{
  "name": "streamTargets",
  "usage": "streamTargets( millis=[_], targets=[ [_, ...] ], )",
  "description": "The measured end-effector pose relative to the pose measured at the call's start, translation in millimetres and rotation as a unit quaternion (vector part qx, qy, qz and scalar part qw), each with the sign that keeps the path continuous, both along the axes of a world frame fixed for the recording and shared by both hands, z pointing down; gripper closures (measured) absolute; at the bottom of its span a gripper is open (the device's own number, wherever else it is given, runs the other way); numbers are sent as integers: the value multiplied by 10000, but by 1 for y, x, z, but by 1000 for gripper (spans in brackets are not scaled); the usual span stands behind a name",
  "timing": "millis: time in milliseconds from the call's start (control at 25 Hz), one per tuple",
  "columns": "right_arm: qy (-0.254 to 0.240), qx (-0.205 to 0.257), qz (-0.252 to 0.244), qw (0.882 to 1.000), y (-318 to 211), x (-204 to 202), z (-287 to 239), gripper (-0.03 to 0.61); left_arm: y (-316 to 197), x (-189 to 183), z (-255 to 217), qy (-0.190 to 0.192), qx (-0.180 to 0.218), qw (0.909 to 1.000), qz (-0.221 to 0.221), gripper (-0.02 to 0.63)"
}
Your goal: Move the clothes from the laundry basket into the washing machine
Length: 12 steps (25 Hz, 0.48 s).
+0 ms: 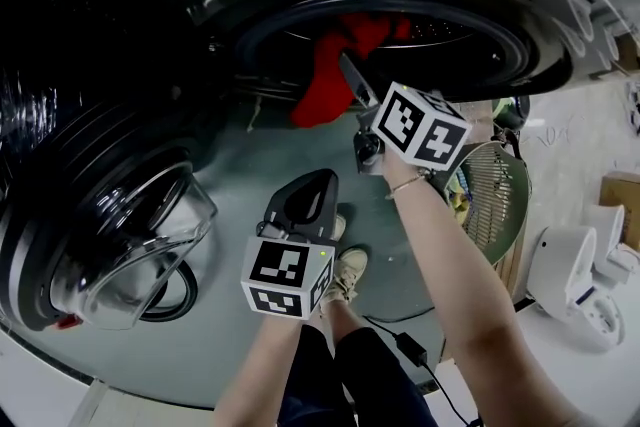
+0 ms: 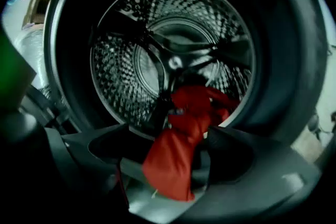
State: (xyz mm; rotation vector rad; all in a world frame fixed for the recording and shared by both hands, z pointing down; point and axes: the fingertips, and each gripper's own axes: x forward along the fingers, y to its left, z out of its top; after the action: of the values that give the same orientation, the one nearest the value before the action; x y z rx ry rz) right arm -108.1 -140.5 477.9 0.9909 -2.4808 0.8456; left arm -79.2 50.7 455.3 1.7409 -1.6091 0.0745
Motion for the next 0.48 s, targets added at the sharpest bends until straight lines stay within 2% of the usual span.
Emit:
streamTargets(
  millis=[160,320,480],
  targets=[
    [319,-637,-91,9974,43,16,52,101,2,-5,6,-6,-2,10000,-99,506],
    [609,-1505,-331,9862,82,20,116,101,9,-12,11,-31,-19,9998,-188,506],
    [276,-2066,44,9780,84,17,148,129,22,-19,19,-68,-44,9996,-263,506]
  ],
)
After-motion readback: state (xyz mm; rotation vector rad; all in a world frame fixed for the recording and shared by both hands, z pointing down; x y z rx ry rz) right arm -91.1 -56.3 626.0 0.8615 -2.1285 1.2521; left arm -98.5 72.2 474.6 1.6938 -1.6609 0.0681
